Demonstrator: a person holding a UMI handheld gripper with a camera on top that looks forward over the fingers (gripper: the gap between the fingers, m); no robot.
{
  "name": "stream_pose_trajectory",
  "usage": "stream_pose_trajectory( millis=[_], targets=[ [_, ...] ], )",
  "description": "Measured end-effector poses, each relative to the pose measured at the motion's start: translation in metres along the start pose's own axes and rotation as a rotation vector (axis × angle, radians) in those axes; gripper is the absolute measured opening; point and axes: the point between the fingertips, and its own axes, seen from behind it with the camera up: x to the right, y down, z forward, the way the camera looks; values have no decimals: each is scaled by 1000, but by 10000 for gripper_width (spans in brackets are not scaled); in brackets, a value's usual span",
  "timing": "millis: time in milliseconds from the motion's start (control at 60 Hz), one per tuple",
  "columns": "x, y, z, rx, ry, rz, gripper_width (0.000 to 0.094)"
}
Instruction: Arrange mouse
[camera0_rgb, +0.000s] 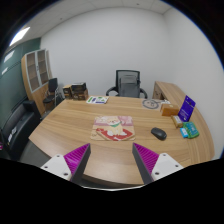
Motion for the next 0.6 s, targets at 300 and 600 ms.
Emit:
stream_pose_trajectory(
  millis=[300, 600],
  targets=[
    [46, 10, -5, 4, 62, 18, 871],
    [132, 32, -26, 8, 164, 48, 868]
  ],
)
